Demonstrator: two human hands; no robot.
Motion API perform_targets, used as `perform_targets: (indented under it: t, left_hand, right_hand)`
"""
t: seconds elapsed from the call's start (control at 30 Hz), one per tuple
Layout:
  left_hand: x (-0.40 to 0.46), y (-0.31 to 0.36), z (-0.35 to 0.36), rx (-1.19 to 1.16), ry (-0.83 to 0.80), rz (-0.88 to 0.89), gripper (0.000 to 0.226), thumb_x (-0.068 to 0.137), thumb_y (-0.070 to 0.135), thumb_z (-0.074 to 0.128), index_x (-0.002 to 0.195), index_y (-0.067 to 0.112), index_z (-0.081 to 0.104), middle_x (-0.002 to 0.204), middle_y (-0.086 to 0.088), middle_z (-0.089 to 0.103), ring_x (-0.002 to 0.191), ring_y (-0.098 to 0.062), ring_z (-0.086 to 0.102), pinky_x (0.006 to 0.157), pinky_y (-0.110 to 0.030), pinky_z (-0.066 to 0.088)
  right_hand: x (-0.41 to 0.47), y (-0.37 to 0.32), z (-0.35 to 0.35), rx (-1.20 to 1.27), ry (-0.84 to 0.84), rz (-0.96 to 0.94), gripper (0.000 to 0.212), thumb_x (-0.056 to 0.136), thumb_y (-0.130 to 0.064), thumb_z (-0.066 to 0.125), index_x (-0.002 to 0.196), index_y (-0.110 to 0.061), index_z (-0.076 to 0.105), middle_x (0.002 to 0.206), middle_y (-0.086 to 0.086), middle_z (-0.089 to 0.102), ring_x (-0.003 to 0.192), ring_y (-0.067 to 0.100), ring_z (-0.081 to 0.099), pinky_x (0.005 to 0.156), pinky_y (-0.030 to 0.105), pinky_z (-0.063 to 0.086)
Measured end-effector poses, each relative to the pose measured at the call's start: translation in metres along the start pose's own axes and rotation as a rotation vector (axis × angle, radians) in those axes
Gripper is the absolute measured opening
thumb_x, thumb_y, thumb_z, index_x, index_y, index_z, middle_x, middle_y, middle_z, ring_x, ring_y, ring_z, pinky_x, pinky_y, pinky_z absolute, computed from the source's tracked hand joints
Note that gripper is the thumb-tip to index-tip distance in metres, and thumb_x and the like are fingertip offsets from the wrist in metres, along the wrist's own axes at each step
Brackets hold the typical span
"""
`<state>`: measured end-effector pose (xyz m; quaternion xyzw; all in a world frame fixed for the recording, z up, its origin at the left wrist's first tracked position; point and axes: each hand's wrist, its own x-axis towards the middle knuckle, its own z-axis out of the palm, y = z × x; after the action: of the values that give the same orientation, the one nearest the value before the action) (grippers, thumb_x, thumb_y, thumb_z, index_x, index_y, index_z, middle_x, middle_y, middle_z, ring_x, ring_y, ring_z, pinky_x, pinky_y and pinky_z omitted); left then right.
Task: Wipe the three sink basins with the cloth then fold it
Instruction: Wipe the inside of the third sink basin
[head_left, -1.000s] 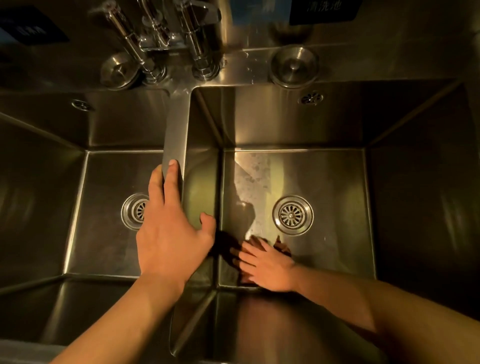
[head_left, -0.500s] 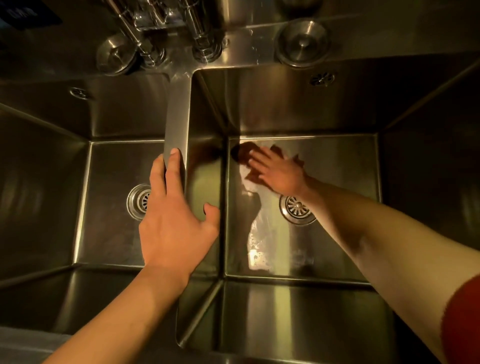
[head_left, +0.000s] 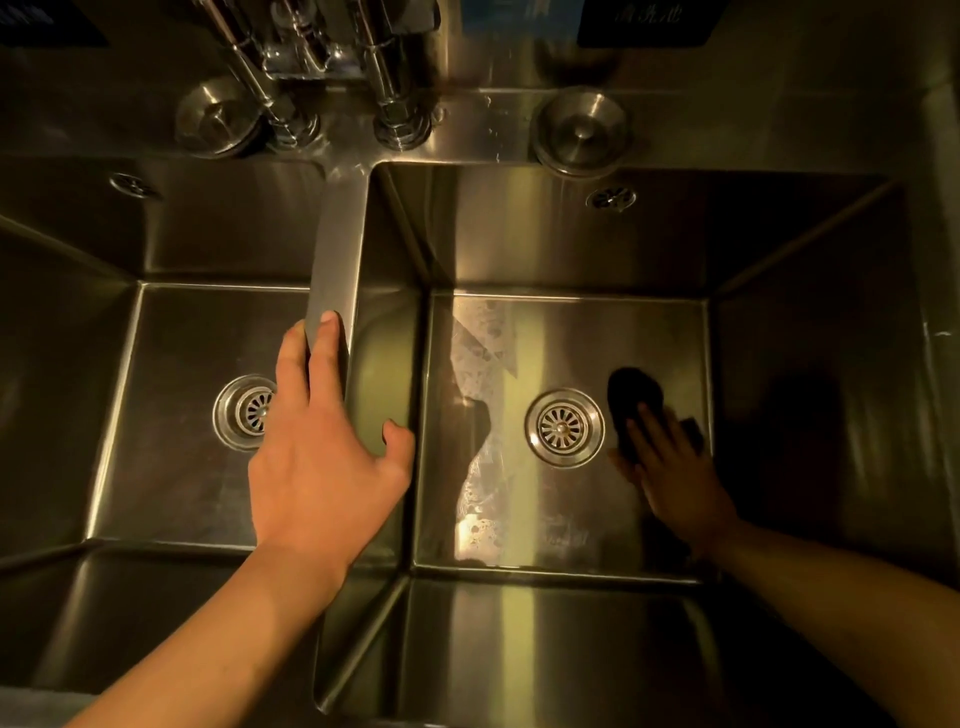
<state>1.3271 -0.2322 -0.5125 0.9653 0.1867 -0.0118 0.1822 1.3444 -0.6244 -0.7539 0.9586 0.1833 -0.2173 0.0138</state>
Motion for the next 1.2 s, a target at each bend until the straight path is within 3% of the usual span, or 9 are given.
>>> perform_targets:
  t: [0.13,0.3,0.4,0.53,0.67,0.8,1.0,1.1,1.2]
  left_hand:
    - [0.001,-0.001,0.0,-0.003,-0.005,-0.011,0.103,0.081,0.041,0.071,0.164,0.038,0.009,0.17,0.011,0.013,0.129,-0.034,0.055,0.076,-0.047,0.056]
    - [0.0,-0.002,0.002,0.02,0.013,0.004,0.103,0.08,0.041,0.07,0.164,0.037,0.01,0.169,0.012,0.014,0.134,-0.03,0.049,0.072,-0.04,0.048]
    - [-0.001,-0.001,0.001,0.018,0.009,0.009,0.103,0.08,0.04,0.07,0.164,0.038,0.009,0.169,0.015,0.013,0.132,-0.031,0.053,0.072,-0.039,0.047]
    - [0.0,-0.002,0.002,0.007,-0.004,0.001,0.104,0.081,0.041,0.071,0.163,0.039,0.009,0.169,0.015,0.012,0.129,-0.032,0.057,0.073,-0.039,0.048]
    - [0.0,-0.004,0.001,0.005,-0.019,-0.003,0.103,0.081,0.041,0.071,0.163,0.04,0.009,0.168,0.018,0.012,0.123,-0.032,0.06,0.079,-0.051,0.058]
    - [0.0,-0.002,-0.001,-0.016,-0.037,-0.014,0.104,0.082,0.041,0.072,0.163,0.041,0.007,0.169,0.019,0.011,0.122,-0.031,0.06,0.079,-0.055,0.06]
    - [0.0,-0.002,-0.001,-0.006,-0.021,-0.008,0.104,0.081,0.04,0.072,0.163,0.039,0.008,0.169,0.017,0.011,0.127,-0.032,0.058,0.076,-0.047,0.056]
    - [0.001,-0.002,0.0,-0.006,-0.018,-0.014,0.104,0.081,0.04,0.072,0.163,0.04,0.008,0.169,0.017,0.01,0.13,-0.033,0.056,0.077,-0.048,0.056]
    - [0.0,-0.001,-0.001,-0.01,-0.016,-0.013,0.103,0.081,0.04,0.072,0.163,0.039,0.009,0.17,0.015,0.011,0.133,-0.033,0.051,0.077,-0.048,0.054]
  right_hand:
    - [-0.021,-0.049,0.014,-0.131,-0.101,-0.481,0.058,0.097,-0.037,0.046,0.152,-0.022,0.046,0.164,0.006,0.032,0.147,0.038,0.035,0.096,0.064,0.048]
    - [0.008,-0.134,0.014,-0.148,-0.184,-0.986,0.083,0.094,-0.01,0.055,0.163,-0.02,0.01,0.171,0.003,0.0,0.156,0.035,-0.004,0.119,0.061,0.009]
    - [0.039,-0.174,-0.007,-0.258,-0.128,-1.063,0.053,0.101,-0.027,0.049,0.153,-0.022,0.037,0.16,0.002,0.037,0.149,0.032,0.03,0.117,0.054,0.029]
    - [0.097,-0.19,-0.05,-0.236,-0.071,-0.885,0.027,0.09,-0.029,0.066,0.116,-0.025,0.072,0.127,0.003,0.067,0.122,0.034,0.059,0.105,0.055,0.041]
    - [0.149,-0.149,-0.075,-0.02,0.049,-0.336,0.054,0.105,-0.034,0.038,0.158,-0.027,0.03,0.17,-0.001,0.015,0.157,0.028,0.01,0.118,0.058,0.027]
    - [0.157,-0.075,-0.08,0.14,0.109,-0.047,0.054,0.111,-0.042,0.024,0.159,-0.019,0.031,0.169,0.005,0.02,0.157,0.028,0.013,0.126,0.049,0.008]
    - [0.061,0.004,-0.04,0.146,0.12,0.287,0.055,0.108,-0.031,0.034,0.16,-0.015,0.029,0.168,0.01,0.021,0.155,0.036,0.014,0.118,0.063,0.025]
    - [0.012,-0.005,-0.016,0.064,0.029,0.23,0.06,0.105,-0.031,0.042,0.161,-0.015,0.026,0.169,0.011,0.016,0.156,0.038,0.011,0.117,0.063,0.024]
    - [-0.022,-0.031,0.0,-0.12,-0.013,-0.142,0.052,0.102,-0.03,0.037,0.149,-0.013,0.051,0.16,0.013,0.038,0.15,0.039,0.029,0.107,0.057,0.039]
